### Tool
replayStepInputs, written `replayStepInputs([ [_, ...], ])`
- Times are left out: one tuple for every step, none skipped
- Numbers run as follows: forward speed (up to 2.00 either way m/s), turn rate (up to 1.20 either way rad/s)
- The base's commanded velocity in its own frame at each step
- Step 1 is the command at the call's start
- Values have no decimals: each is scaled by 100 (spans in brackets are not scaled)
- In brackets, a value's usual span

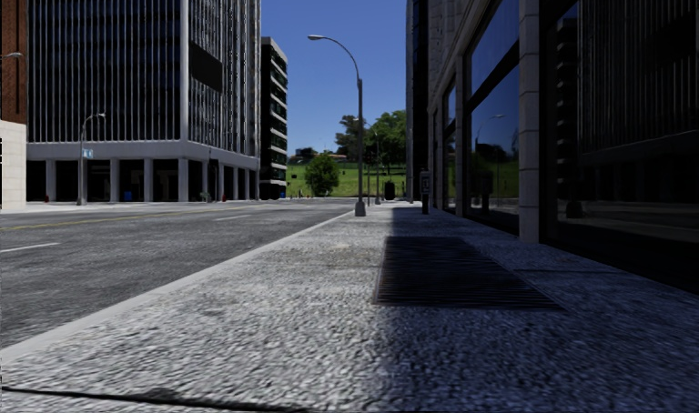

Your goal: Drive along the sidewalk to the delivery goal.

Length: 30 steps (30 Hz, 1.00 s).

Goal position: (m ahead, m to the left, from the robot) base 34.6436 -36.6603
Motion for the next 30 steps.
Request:
replayStepInputs([
  [200,-33],
  [200,-33],
  [200,-33],
  [200,-33],
  [200,-33],
  [200,-33],
  [200,-33],
  [200,-33],
  [200,-33],
  [200,-33],
  [200,-33],
  [200,-33],
  [200,-33],
  [200,-33],
  [200,-33],
  [200,-33],
  [200,-13],
  [200,-13],
  [200,0],
  [200,0],
  [200,0],
  [200,0],
  [200,0],
  [200,0],
  [200,0],
  [200,0],
  [200,0],
  [200,0],
  [200,0],
  [200,0],
])
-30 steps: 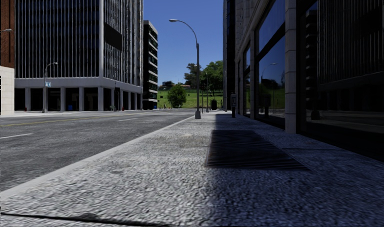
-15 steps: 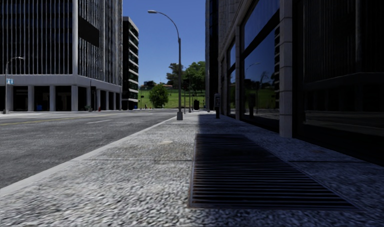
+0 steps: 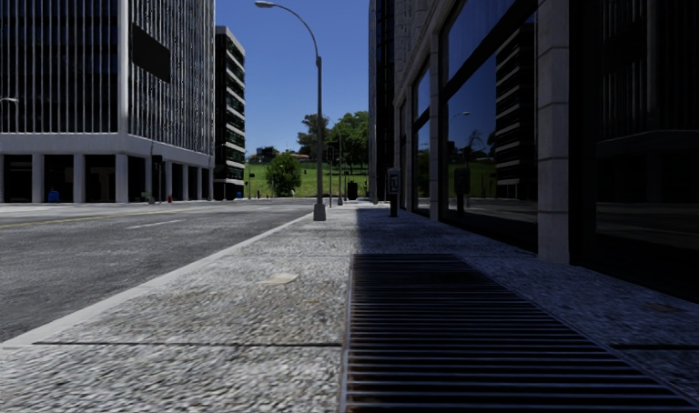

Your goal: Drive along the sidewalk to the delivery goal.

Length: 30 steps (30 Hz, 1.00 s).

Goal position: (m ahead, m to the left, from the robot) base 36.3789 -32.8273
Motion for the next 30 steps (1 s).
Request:
replayStepInputs([
  [200,0],
  [200,0],
  [200,0],
  [200,0],
  [200,0],
  [200,0],
  [200,0],
  [200,0],
  [200,0],
  [200,0],
  [200,0],
  [200,0],
  [200,0],
  [200,0],
  [200,0],
  [200,0],
  [200,0],
  [200,0],
  [200,0],
  [200,0],
  [200,0],
  [200,0],
  [200,0],
  [200,-1],
  [200,-1],
  [200,-11],
  [200,-16],
  [200,-17],
  [200,-13],
  [200,-13],
])
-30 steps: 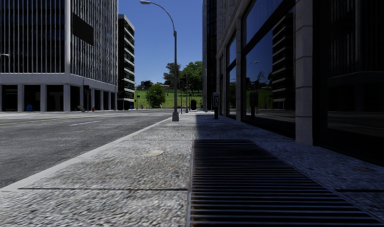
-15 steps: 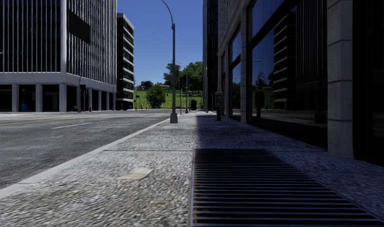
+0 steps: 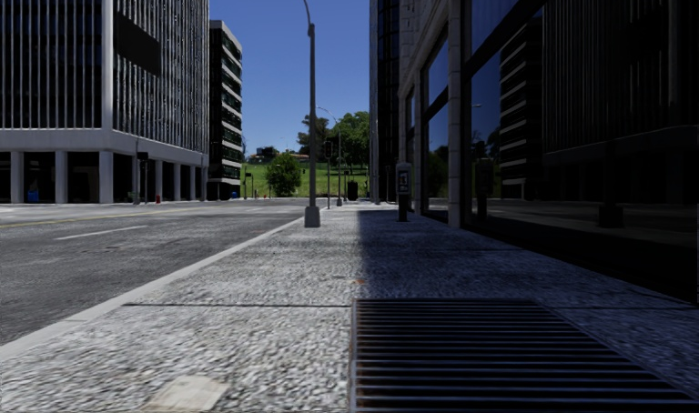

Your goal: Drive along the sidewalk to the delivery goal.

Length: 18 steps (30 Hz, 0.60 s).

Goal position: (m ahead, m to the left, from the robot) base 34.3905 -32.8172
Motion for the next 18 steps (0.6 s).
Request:
replayStepInputs([
  [200,0],
  [200,0],
  [200,0],
  [200,0],
  [200,0],
  [200,0],
  [200,0],
  [200,0],
  [200,0],
  [200,0],
  [200,0],
  [200,-1],
  [200,-10],
  [200,-10],
  [200,-13],
  [200,-14],
  [200,-14],
  [200,-15],
])
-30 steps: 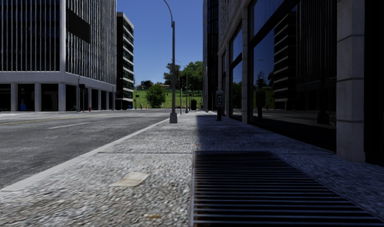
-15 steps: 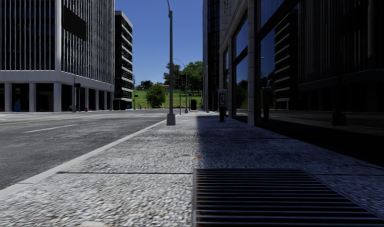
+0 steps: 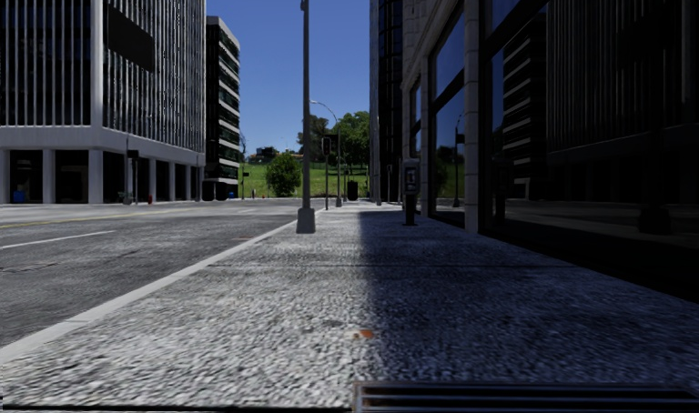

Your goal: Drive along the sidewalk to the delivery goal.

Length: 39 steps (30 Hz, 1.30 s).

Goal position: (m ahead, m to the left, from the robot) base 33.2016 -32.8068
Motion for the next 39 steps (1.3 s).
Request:
replayStepInputs([
  [200,-15],
  [200,-15],
  [200,-15],
  [200,-8],
  [200,0],
  [200,0],
  [200,0],
  [200,0],
  [200,0],
  [200,0],
  [200,0],
  [200,0],
  [200,0],
  [200,0],
  [200,-2],
  [200,-2],
  [200,-12],
  [200,-15],
  [200,-16],
  [200,-16],
  [200,-16],
  [200,-16],
  [200,-9],
  [200,0],
  [200,0],
  [200,0],
  [200,0],
  [200,0],
  [200,0],
  [200,0],
  [200,0],
  [200,0],
  [200,0],
  [200,0],
  [200,0],
  [200,0],
  [200,0],
  [200,0],
  [200,0],
])
